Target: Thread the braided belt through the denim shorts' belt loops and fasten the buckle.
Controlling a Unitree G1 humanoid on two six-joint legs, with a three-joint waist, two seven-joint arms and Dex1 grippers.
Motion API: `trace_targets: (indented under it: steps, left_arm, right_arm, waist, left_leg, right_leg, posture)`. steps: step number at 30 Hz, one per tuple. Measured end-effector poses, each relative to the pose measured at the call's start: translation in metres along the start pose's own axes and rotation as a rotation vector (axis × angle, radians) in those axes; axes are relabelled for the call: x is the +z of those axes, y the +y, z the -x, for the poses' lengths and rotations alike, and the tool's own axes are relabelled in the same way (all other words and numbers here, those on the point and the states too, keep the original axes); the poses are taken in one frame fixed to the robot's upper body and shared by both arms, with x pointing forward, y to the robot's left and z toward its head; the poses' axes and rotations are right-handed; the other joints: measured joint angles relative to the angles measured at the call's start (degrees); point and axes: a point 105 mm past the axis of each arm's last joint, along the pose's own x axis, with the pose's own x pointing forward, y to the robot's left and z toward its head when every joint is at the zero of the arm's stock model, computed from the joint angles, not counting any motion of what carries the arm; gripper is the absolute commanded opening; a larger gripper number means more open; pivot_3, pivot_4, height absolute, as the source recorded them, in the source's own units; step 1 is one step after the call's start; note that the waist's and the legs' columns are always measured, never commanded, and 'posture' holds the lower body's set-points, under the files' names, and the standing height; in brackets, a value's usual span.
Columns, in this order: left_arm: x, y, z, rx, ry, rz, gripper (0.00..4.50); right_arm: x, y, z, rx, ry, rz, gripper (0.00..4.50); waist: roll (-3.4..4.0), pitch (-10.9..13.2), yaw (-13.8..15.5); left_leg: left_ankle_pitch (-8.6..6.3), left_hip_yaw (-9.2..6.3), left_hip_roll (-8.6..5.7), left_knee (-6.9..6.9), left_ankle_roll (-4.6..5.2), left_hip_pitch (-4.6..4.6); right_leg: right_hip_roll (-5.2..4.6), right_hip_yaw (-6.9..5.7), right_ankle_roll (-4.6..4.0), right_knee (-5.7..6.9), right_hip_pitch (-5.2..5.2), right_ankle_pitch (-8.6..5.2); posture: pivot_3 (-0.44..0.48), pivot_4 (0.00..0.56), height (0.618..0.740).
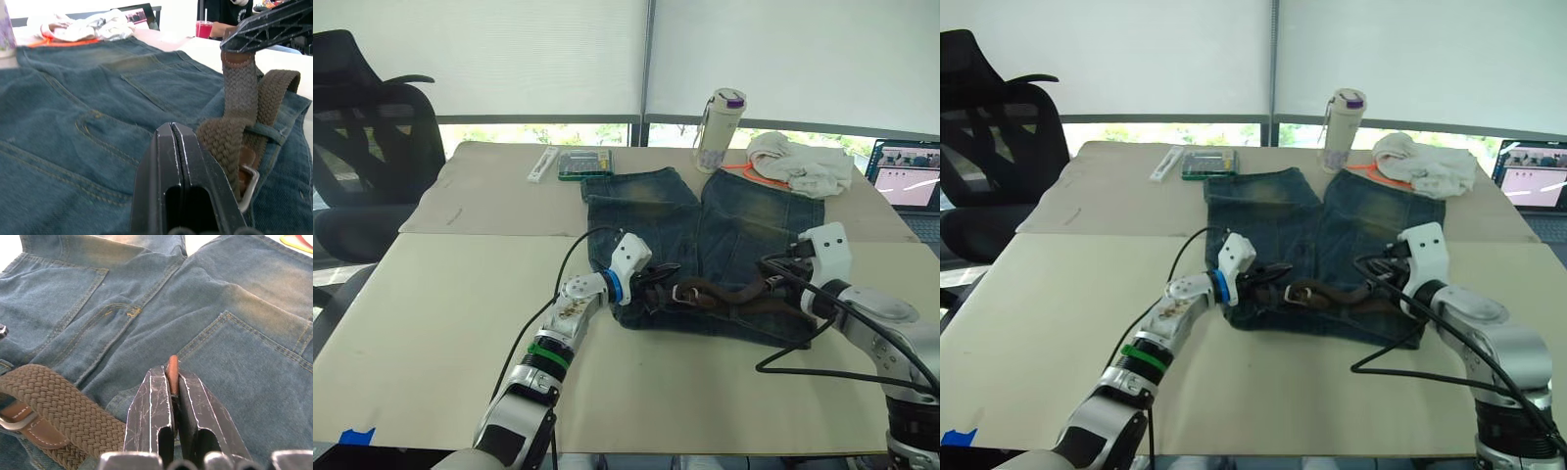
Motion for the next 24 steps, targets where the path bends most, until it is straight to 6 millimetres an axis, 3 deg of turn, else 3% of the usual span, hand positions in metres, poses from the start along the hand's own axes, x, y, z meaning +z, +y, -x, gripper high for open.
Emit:
trace_targets:
  steps: [6, 24]
  left_arm:
    - [-0.007, -0.009, -0.003, -0.056, 0.032, -0.009, 0.02]
    - [-0.034, -0.025, -0.020, -0.157, 0.205, -0.281, 0.02]
  right_arm:
    - [0.001, -0.001, 0.001, -0.006, -0.003, -0.001, 0.00]
    - [0.003, -0.014, 0.005, -0.050, -0.015, -0.015, 0.00]
  waist:
    - [0.00, 0.0, 0.0]
    - [0.03, 0.0, 1.4]
  left_leg:
    - [0.00, 0.00, 0.00, 0.02, 0.00, 0.00]
    - [-0.34, -0.04, 0.03, 0.34, 0.56, 0.26]
  right_leg:
    - [0.00, 0.00, 0.00, 0.02, 0.00, 0.00]
    - [-0.06, 0.03, -0.02, 0.02, 0.24, 0.00]
  posture:
    - [0.000, 0.150, 0.737]
    - [0.000, 0.150, 0.737]
